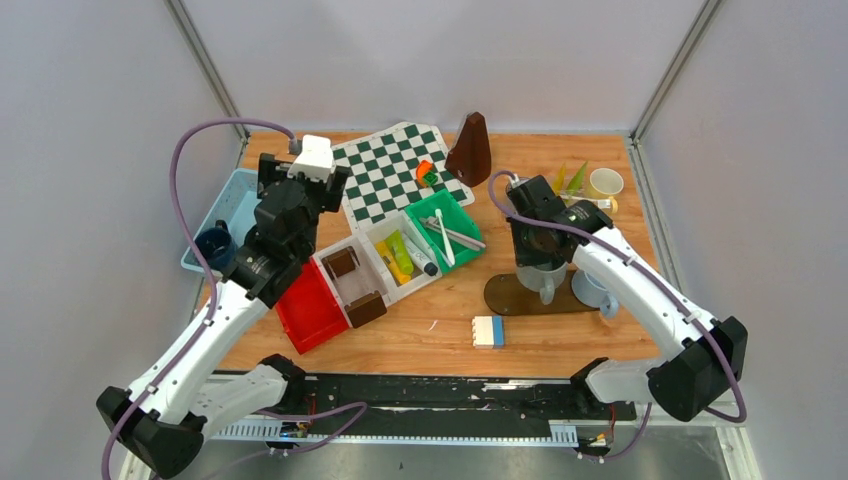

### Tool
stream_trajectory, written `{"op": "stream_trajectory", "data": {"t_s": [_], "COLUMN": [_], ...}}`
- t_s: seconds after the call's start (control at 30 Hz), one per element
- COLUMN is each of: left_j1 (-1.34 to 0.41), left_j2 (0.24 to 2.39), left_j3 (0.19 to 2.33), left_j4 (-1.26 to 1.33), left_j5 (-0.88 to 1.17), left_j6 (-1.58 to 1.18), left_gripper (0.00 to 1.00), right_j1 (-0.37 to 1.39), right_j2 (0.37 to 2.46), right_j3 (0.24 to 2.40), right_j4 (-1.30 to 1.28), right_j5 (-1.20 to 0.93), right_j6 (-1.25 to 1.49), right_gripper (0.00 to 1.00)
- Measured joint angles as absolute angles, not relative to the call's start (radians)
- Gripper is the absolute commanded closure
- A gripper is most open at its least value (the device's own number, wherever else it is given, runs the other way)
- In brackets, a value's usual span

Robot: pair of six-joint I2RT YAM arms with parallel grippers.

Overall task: Prepare toiletry sets of a toothbrush and toothpaste on the tray
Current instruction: Place the cup on the tray.

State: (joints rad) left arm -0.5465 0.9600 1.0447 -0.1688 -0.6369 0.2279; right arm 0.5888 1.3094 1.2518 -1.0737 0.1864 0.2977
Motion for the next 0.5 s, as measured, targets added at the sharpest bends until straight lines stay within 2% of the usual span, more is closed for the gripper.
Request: {"op": "stream_trajectory", "data": {"t_s": [0.27, 0.5], "left_j1": [-0.526, -0.514], "left_j2": [0.933, 0.917], "left_j3": [0.910, 0.863], "left_j4": [0.042, 0.142], "left_j5": [-0.698, -0.716], "left_j6": [0.324, 0.389], "left_gripper": [0.00, 0.00], "right_j1": [0.471, 0.448], "right_j2": [1.337, 1.406], "right_j3": [1.233, 1.219], "right_j4": [-1.099, -1.085], "right_j5": [0.173, 0.165], "right_j6": [0.384, 0.387], "right_gripper": [1.00, 1.00]}}
